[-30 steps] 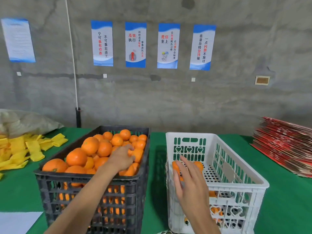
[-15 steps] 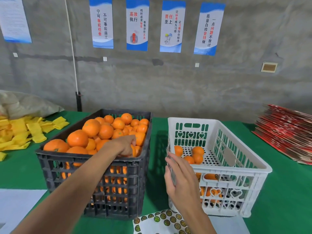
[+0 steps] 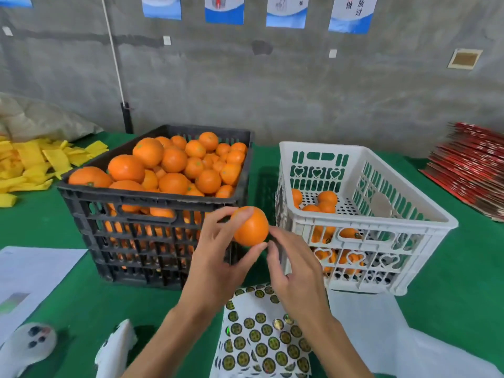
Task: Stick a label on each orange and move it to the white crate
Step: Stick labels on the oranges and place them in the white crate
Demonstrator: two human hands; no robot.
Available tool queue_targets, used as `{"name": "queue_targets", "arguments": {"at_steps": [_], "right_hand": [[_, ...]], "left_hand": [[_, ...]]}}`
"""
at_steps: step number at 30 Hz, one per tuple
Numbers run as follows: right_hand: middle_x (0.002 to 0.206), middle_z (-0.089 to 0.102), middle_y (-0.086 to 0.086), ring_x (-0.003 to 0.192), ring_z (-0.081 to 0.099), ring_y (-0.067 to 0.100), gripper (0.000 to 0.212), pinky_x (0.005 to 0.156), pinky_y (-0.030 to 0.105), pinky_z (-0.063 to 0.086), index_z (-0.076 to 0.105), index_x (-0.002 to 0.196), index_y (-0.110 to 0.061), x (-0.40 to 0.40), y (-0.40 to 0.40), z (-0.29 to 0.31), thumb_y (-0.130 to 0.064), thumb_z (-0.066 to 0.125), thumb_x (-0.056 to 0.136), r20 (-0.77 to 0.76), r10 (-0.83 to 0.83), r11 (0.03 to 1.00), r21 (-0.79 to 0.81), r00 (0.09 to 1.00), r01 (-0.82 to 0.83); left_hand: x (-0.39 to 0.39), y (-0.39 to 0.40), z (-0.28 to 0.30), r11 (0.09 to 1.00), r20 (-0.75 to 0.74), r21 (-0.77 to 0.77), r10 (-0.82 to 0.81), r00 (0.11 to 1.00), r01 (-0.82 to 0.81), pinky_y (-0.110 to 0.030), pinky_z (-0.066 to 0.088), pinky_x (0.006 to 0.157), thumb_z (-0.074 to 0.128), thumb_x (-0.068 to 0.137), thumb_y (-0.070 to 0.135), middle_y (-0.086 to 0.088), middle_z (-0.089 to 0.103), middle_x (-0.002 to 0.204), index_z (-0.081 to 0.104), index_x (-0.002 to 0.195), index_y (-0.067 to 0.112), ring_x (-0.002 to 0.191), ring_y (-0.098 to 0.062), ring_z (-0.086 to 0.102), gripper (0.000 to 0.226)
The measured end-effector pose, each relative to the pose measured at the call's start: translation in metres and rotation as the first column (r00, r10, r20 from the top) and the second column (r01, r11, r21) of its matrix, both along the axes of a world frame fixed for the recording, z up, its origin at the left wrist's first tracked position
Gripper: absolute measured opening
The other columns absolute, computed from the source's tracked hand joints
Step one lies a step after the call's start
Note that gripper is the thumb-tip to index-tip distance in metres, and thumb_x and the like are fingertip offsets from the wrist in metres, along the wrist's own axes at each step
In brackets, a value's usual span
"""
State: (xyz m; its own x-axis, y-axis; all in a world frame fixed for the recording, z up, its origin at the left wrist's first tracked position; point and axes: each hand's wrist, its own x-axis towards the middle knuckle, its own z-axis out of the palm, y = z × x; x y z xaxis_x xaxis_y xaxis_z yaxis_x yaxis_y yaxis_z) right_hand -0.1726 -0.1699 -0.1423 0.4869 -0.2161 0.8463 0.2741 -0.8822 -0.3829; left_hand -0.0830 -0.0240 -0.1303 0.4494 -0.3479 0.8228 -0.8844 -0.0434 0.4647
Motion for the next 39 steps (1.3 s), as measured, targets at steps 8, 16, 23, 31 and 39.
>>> {"name": "queue_targets", "arguments": {"at_steps": [8,16,23,31,39], "right_hand": [[0.118,0.067,-0.003,0.108,0.059,0.011,0.026,0.095,0.034,0.049,0.067,0.126,-0.016,-0.008,-0.016,-0.081,-0.013,0.054,0.103,-0.568,0.108,0.990,0.138,0.816,-0.036],[0.109,0.055,-0.004,0.101,0.054,0.013,0.053,0.092,0.025,0.045,0.071,0.126,-0.010,0.006,-0.027,-0.107,-0.050,0.068,0.091,-0.730,0.148,0.983,0.181,0.668,-0.020],[0.096,0.058,-0.008,0.090,0.058,0.008,0.027,0.084,0.029,0.051,0.079,0.112,-0.017,0.012,-0.033,-0.111,-0.032,0.077,0.090,-0.678,0.223,0.950,0.313,0.701,0.000],[0.095,0.059,0.001,0.088,0.059,0.018,0.021,0.084,0.038,0.051,0.079,0.112,-0.013,0.012,-0.032,-0.109,-0.024,0.070,0.097,-0.675,0.108,0.992,0.120,0.730,-0.035],[0.132,0.050,-0.022,0.130,0.040,-0.001,0.058,0.110,0.021,0.034,0.066,0.134,-0.030,-0.025,-0.038,-0.111,-0.058,0.071,0.084,-0.756,0.273,0.961,0.239,0.594,-0.138]], "left_hand": [[-0.018,0.011,-0.108,0.958,-0.422,0.173,-0.137,0.896,0.228,-0.019,0.055,0.094,0.061,0.101,0.053,0.019,0.035,0.153,0.034,0.153,0.045,0.131,-0.008,0.055,0.059],[-0.024,0.013,-0.136,0.975,-0.747,0.015,-0.137,0.650,0.222,-0.037,0.059,0.095,0.054,0.100,0.060,0.013,0.060,0.134,0.027,0.151,0.052,0.114,-0.019,0.071,0.058],[-0.025,0.009,-0.139,0.976,-0.774,0.021,-0.122,0.621,0.218,-0.049,0.055,0.096,0.049,0.101,0.064,0.029,0.057,0.124,0.025,0.151,0.054,0.095,-0.018,0.078,0.056],[-0.023,0.011,-0.140,0.980,-0.753,0.020,-0.116,0.647,0.199,-0.043,0.060,0.092,0.047,0.101,0.066,0.027,0.058,0.123,0.026,0.150,0.053,0.104,-0.014,0.075,0.055],[-0.023,0.010,-0.141,0.982,-0.749,0.026,-0.106,0.654,0.189,-0.047,0.060,0.091,0.047,0.103,0.064,0.027,0.058,0.125,0.027,0.150,0.051,0.102,-0.013,0.075,0.053]]}}
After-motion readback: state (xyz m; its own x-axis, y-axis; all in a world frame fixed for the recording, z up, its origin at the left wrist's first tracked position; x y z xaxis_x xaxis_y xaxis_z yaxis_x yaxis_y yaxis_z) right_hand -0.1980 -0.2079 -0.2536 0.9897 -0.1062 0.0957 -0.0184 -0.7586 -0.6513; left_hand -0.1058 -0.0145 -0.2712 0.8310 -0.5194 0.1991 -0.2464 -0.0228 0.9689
